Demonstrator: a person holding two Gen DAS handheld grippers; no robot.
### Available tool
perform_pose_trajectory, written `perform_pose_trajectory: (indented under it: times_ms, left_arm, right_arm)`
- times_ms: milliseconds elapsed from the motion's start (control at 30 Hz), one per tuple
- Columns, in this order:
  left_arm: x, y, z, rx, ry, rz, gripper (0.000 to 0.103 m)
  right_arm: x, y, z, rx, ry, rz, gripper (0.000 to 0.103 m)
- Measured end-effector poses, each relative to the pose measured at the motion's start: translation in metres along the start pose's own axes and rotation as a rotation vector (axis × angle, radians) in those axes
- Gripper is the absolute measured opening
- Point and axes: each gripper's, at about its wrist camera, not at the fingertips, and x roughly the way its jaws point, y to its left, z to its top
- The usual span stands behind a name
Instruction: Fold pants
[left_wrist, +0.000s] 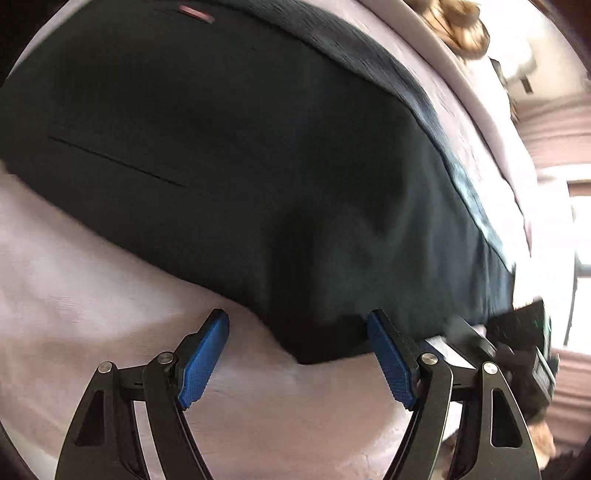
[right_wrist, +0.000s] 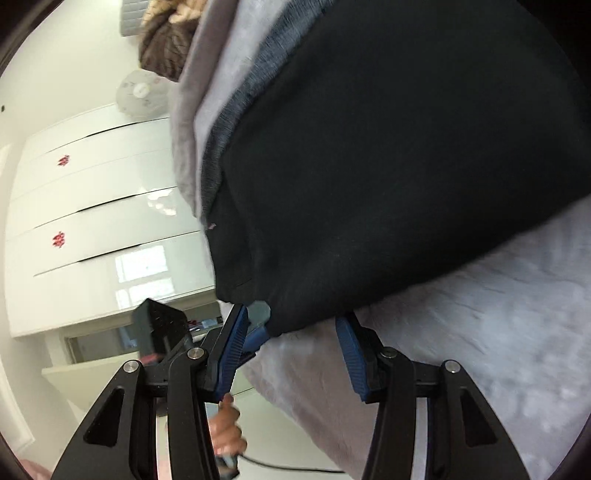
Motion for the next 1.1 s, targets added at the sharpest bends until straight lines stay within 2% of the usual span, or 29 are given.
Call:
perform_pose_trajectory:
  times_ms: [33, 67, 100, 133, 200, 267, 300, 367, 400, 500, 533, 600, 667, 733, 767, 800, 900, 933, 967, 1033, 1100]
  left_arm:
    - [0.005, -0.003, -0.001, 0.018, 0.007, 0.000, 0.078]
    - [0.009, -0.006, -0.001, 0.040, 0.005, 0.022, 0.076]
    - [0.010, -0.013, -0.005, 0.057, -0.008, 0.033, 0.064]
    - [0.010, -0.008, 0.002, 0.061, -0.015, 0.022, 0.057]
    - [-0.004, -0.015, -0.004, 0.072, -0.071, 0.019, 0.046]
    - [-0.019, -0.016, -0.012, 0.084, -0.118, 0.012, 0.046]
    - [-0.022, -0.011, -0.018, 0.087, -0.130, 0.034, 0.046]
    - [-0.014, -0.004, -0.025, 0.105, -0.121, 0.091, 0.046]
    - [-0.007, 0.005, -0.028, 0.103, -0.107, 0.093, 0.049]
    - [-0.004, 0.010, -0.034, 0.098, -0.100, 0.100, 0.052]
    - [-0.009, 0.008, -0.034, 0.110, -0.104, 0.111, 0.052]
    - [-0.019, 0.002, -0.040, 0.152, -0.110, 0.162, 0.063]
    - [-0.030, -0.001, -0.044, 0.174, -0.133, 0.201, 0.065]
    - [-0.040, -0.002, -0.045, 0.166, -0.140, 0.198, 0.065]
    - [-0.047, 0.000, -0.043, 0.153, -0.148, 0.199, 0.065]
    - [-0.057, 0.005, -0.028, 0.137, -0.159, 0.203, 0.065]
    - [-0.081, 0.021, -0.008, 0.096, -0.203, 0.215, 0.066]
    - [-0.089, 0.027, -0.002, 0.081, -0.222, 0.217, 0.071]
    - [-0.097, 0.034, 0.004, 0.065, -0.244, 0.222, 0.083]
    - [-0.117, 0.055, 0.015, 0.034, -0.300, 0.234, 0.084]
    - [-0.123, 0.073, 0.028, -0.009, -0.325, 0.241, 0.084]
  right_arm:
    - [0.001, 0.000, 0.000, 0.003, -0.004, -0.011, 0.051]
    - [0.003, -0.001, 0.000, 0.008, -0.007, -0.034, 0.034]
    - [0.004, -0.002, 0.001, 0.011, -0.004, -0.067, 0.021]
    - [0.004, 0.000, 0.001, 0.006, -0.004, -0.108, 0.013]
    - [-0.003, 0.012, -0.002, -0.035, -0.021, -0.092, 0.008]
    - [-0.012, 0.027, -0.006, -0.099, -0.028, -0.101, 0.008]
    - [-0.013, 0.028, -0.006, -0.103, -0.029, -0.107, 0.008]
    - [-0.004, 0.020, -0.004, -0.088, -0.018, -0.166, 0.008]
    - [0.002, 0.011, -0.003, -0.081, -0.004, -0.208, 0.008]
    - [0.004, 0.005, -0.003, -0.077, 0.023, -0.229, 0.009]
    - [-0.002, 0.006, -0.004, -0.074, 0.032, -0.237, 0.015]
    - [-0.010, 0.011, -0.007, -0.099, 0.065, -0.285, 0.018]
    - [-0.018, 0.023, -0.010, -0.165, 0.083, -0.332, 0.019]
    - [-0.026, 0.041, -0.013, -0.237, 0.086, -0.372, 0.026]
    - [-0.029, 0.057, -0.014, -0.292, 0.085, -0.394, 0.036]
    - [-0.029, 0.069, -0.014, -0.335, 0.082, -0.403, 0.040]
    - [-0.024, 0.122, -0.003, -0.496, 0.079, -0.419, 0.042]
    - [-0.020, 0.140, 0.001, -0.543, 0.084, -0.416, 0.042]
    - [-0.012, 0.161, 0.006, -0.598, 0.090, -0.409, 0.042]
    - [0.003, 0.195, 0.013, -0.705, 0.112, -0.411, 0.042]
    - [0.040, 0.230, 0.020, -0.829, 0.144, -0.443, 0.042]
